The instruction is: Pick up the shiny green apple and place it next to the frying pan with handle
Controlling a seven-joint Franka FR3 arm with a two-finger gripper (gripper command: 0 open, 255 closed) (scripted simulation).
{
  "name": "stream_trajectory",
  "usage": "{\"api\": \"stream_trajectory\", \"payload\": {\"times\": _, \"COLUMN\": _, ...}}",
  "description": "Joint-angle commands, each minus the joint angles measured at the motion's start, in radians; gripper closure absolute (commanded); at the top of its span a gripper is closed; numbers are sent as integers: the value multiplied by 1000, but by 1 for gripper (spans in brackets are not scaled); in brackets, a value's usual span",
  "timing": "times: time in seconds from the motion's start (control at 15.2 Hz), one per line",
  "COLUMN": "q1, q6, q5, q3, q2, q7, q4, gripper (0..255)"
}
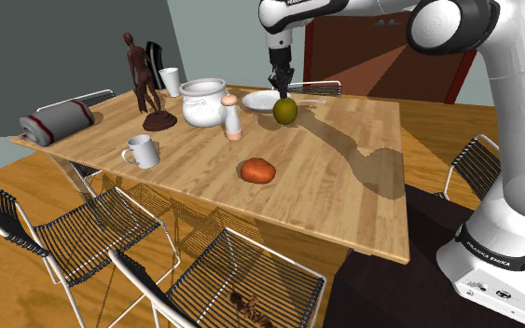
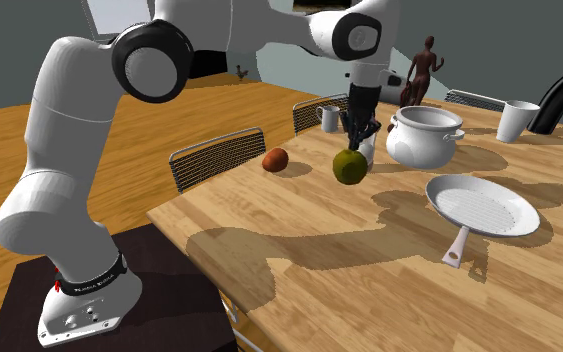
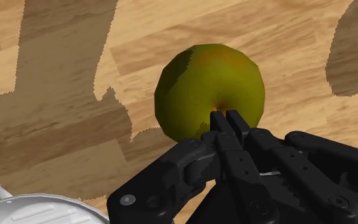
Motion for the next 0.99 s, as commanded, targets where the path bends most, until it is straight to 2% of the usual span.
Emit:
{"api": "stream_trajectory", "payload": {"times": 0.0, "q1": -1, "q6": 28, "q5": 0, "q3": 0, "q2": -1, "q7": 0, "q4": -28, "gripper": 255}}
{"api": "stream_trajectory", "payload": {"times": 0.66, "q1": -1, "q6": 157, "q5": -1, "q3": 0, "q2": 7, "q7": 4, "q4": -149, "gripper": 255}}
{"api": "stream_trajectory", "payload": {"times": 0.92, "q1": -1, "q6": 157, "q5": -1, "q3": 0, "q2": 7, "q7": 4, "q4": -149, "gripper": 255}}
